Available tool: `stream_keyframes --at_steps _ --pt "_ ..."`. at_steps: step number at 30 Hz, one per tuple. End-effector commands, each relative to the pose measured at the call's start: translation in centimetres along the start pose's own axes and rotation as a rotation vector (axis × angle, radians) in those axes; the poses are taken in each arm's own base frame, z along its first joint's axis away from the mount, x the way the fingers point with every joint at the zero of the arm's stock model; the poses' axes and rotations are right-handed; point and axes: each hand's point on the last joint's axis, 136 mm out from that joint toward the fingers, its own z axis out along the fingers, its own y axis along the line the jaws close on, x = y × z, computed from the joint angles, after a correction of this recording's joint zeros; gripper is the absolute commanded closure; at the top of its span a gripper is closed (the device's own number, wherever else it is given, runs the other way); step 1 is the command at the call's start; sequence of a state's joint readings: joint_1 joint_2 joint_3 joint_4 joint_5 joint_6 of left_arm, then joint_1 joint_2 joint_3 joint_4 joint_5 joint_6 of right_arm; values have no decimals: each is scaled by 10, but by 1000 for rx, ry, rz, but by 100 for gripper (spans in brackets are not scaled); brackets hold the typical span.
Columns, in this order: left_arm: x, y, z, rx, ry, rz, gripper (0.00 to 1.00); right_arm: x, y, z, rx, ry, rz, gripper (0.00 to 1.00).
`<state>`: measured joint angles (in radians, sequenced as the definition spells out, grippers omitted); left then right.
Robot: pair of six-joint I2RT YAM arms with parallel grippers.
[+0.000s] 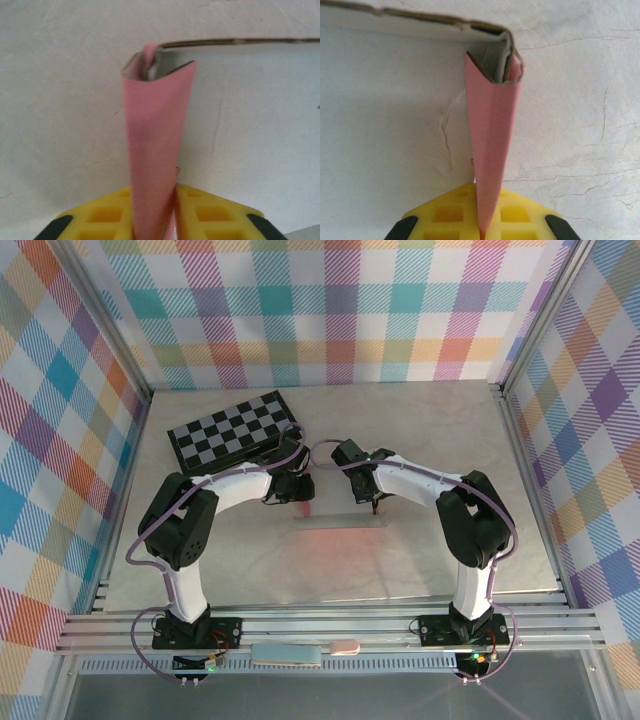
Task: Fold the paper box
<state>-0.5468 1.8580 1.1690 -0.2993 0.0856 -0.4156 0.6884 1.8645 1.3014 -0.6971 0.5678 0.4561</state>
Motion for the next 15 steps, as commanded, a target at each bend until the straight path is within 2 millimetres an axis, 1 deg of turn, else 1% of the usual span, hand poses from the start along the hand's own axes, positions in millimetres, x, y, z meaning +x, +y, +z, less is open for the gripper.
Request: stream_keyframes --at_steps 1,5,10,15 --pt "-14 0 3 21 -37 3 84 8 -5 -3 20 16 -52 100" --pt "-8 10 0 -37 -35 5 100 6 -7 -4 30 15 -42 100" --pt "8 27 -7 -207 -20 28 100 5 -11 -7 45 6 -8 100" --pt "19 48 -20 -423 -56 -20 100 7 -10 -7 63 9 4 100"
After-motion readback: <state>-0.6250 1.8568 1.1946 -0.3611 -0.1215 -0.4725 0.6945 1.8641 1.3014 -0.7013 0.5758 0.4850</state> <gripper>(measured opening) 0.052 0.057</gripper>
